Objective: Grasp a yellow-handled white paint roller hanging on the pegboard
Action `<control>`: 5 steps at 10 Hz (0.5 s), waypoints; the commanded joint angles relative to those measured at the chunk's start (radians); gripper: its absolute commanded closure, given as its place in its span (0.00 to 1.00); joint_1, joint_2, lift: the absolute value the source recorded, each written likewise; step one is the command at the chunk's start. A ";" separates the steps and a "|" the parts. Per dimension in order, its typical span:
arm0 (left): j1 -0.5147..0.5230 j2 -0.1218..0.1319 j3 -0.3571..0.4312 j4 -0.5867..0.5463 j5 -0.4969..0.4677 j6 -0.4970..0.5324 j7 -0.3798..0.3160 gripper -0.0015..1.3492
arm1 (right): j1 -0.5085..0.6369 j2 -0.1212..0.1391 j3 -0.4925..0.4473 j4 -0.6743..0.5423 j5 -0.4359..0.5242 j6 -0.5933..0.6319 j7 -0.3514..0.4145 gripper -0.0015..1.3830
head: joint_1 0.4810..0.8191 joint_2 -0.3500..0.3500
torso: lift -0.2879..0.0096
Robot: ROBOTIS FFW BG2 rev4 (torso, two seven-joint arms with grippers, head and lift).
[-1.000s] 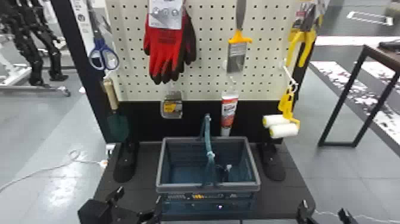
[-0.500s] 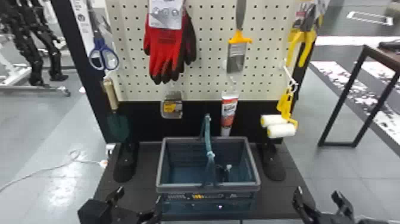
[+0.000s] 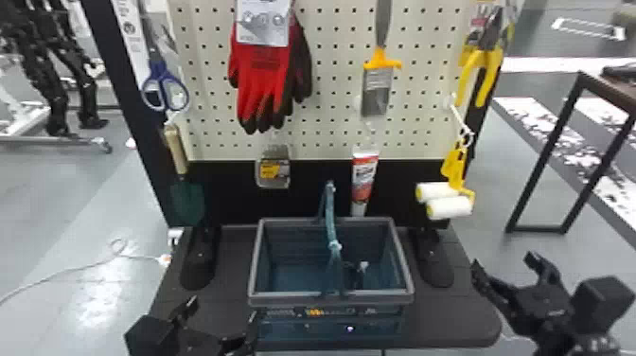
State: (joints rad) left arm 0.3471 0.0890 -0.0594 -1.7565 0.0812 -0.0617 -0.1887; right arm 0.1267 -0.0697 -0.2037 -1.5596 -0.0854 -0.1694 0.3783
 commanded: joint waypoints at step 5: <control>-0.014 0.000 -0.011 0.012 0.002 0.006 0.000 0.08 | -0.283 -0.073 -0.074 0.176 0.042 0.172 0.271 0.17 | 0.20 0.50 | 0.63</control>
State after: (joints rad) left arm 0.3363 0.0891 -0.0690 -1.7455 0.0828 -0.0555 -0.1887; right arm -0.1197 -0.1303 -0.2775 -1.4154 -0.0413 -0.0052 0.6444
